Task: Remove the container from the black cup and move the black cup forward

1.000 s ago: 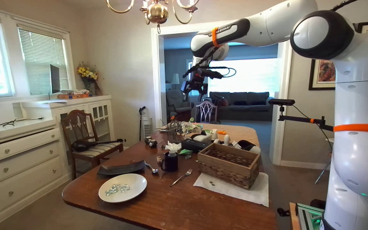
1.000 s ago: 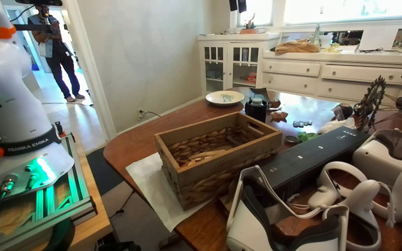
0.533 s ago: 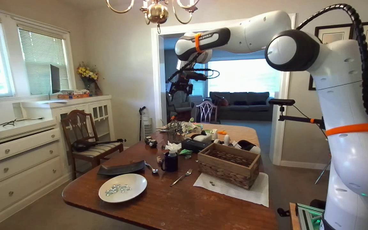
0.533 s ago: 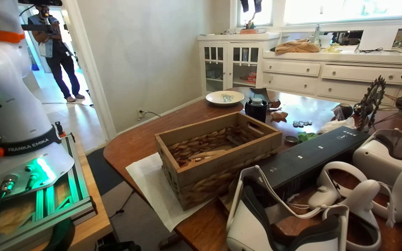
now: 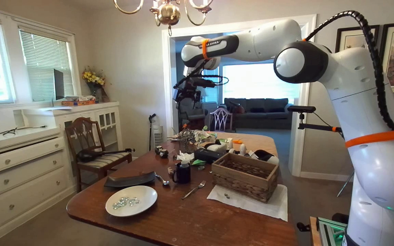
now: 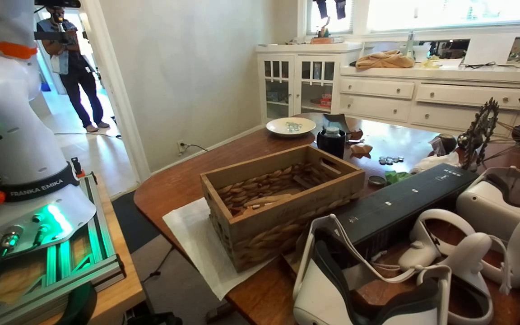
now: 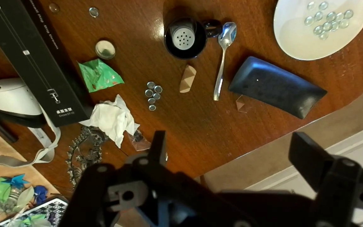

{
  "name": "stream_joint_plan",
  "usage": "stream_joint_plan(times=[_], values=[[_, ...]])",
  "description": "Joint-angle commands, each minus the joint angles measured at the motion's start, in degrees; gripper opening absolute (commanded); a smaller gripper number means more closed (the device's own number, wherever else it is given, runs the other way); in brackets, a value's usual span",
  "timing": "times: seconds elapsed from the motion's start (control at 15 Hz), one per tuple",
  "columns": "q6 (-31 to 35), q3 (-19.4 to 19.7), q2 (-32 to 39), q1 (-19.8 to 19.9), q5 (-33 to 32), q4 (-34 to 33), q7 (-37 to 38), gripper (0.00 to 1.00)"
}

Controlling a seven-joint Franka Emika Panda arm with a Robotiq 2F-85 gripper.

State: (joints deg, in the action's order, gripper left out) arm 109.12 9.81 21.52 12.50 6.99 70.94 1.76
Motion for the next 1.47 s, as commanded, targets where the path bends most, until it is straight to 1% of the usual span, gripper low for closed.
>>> stream_joint_plan(times=[0.0,0.2,0.33,0.4,0.53,1.07,1.2,1.27,1.4], values=[[-0.32,-0.35,1.40,0.61,1.12,1.59,-1.50,1.00],[0.13,-0.67,4.19,1.33,2.07,2.23,-3.03,1.00],[0.56,-0.42,6.87,1.47,1.38,1.91,-3.31,1.00],[0.16,-1.16,8.33,2.26,0.91,1.22,-3.32,1.00],[-0.09,-1.25,10.52,2.49,0.35,1.18,-3.07,1.00],[1.80,-0.61,17.50,1.68,-2.63,0.90,-0.19,1.00],[0.72,-0.57,18.49,1.80,-3.07,0.21,0.54,1.00],[0.97,-1.15,17.09,2.27,-2.36,1.64,-0.70,1.00],[0.96,-1.08,17.86,2.28,-2.52,1.24,-0.49,1.00]])
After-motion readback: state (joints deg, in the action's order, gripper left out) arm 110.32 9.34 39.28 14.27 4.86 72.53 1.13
